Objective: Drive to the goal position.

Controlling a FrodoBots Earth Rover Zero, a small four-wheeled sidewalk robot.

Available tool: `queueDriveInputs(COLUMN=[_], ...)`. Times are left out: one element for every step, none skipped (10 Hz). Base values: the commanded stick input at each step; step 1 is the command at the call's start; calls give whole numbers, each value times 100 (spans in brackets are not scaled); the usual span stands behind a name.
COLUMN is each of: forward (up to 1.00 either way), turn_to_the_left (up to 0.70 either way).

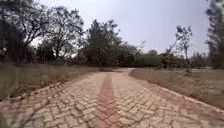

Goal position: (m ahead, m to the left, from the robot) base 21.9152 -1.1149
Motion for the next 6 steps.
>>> queueDriveInputs(forward=[70, 70, 70, 70, 70, 70], turn_to_the_left=[0, 0, 0, 0, 0, 0])
